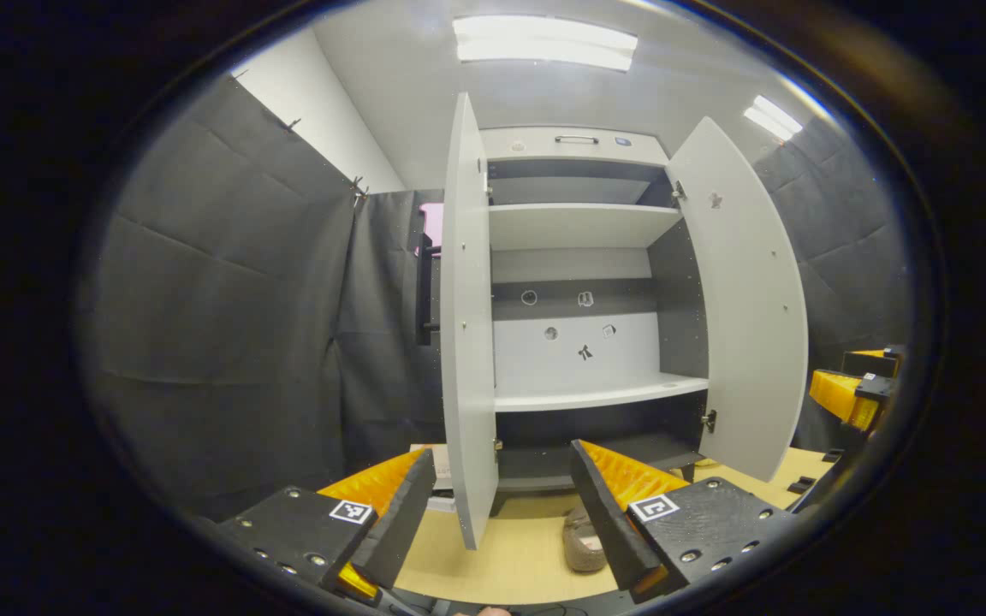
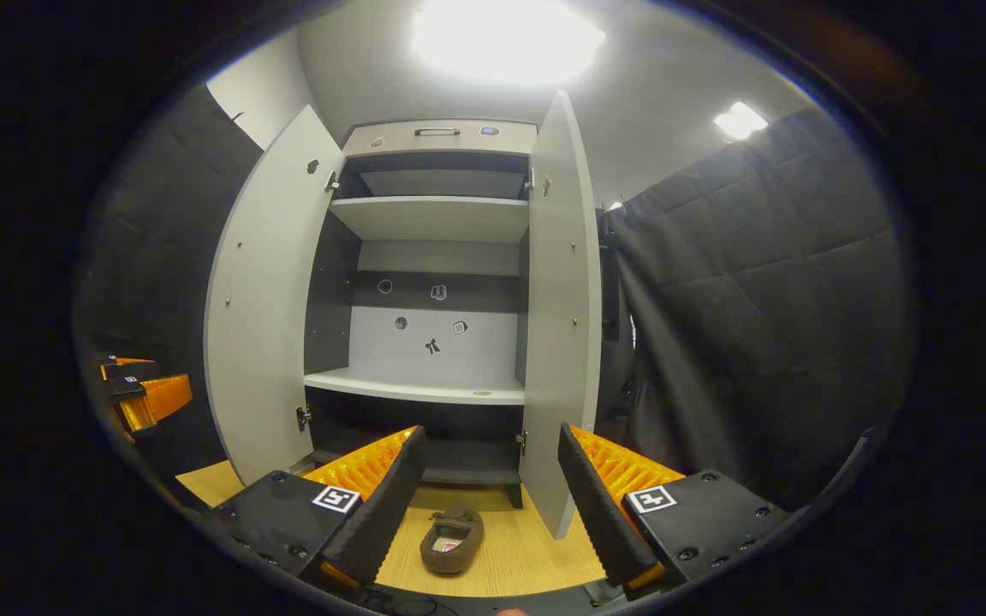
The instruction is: Grab one shoe with the right hand and put it into the shoe cabinet, grab the other shoe with the left hand and put it into the shoe cabinet; then close the right door with the right hand and the left door with the left hand.
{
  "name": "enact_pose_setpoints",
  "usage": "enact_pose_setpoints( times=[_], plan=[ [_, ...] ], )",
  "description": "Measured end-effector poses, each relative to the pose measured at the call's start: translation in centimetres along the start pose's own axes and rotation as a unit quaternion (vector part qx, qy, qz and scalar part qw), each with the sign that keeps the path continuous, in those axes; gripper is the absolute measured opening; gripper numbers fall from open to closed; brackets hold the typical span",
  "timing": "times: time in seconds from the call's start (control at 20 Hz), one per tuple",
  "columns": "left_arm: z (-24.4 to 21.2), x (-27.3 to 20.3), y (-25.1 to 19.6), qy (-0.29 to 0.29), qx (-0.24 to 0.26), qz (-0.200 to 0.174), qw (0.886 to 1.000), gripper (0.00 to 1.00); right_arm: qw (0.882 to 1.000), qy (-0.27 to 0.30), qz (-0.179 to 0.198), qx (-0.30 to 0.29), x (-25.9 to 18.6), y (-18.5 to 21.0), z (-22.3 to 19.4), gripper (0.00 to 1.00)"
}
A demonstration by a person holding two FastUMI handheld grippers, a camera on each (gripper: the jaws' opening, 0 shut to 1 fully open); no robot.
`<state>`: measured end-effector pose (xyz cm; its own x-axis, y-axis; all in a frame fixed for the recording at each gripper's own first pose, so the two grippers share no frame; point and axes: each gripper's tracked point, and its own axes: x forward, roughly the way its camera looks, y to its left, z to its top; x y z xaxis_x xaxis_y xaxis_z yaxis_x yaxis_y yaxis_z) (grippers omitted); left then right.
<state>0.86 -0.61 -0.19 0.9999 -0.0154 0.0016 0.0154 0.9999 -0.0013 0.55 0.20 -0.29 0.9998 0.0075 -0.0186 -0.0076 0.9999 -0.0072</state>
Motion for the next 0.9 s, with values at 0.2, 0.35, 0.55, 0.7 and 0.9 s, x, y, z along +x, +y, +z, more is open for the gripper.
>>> enact_pose_setpoints(
  times=[0.2,0.35,0.55,0.7,0.9],
  plan=[
    [0.1,0.6,0.0,0.002,0.003,0.003,1.000,0.99,1.000,0.016,0.010,0.001,1.1,0.4,-1.0,0.98],
    [0.2,1.3,0.2,0.004,0.003,0.010,1.000,0.99,0.999,0.035,0.026,0.006,3.1,1.1,-1.9,0.98],
    [0.5,2.6,0.5,0.002,0.007,0.024,1.000,0.99,0.997,0.060,0.054,0.005,6.0,3.1,-4.2,0.98],
    [0.8,3.1,0.9,0.000,0.012,0.037,0.999,0.99,0.992,0.097,0.075,0.005,8.1,4.4,-7.1,0.98],
    [0.8,3.9,1.8,0.003,0.021,0.059,0.998,0.99,0.983,0.154,0.101,0.020,10.5,6.1,-11.6,0.98]
  ],
)
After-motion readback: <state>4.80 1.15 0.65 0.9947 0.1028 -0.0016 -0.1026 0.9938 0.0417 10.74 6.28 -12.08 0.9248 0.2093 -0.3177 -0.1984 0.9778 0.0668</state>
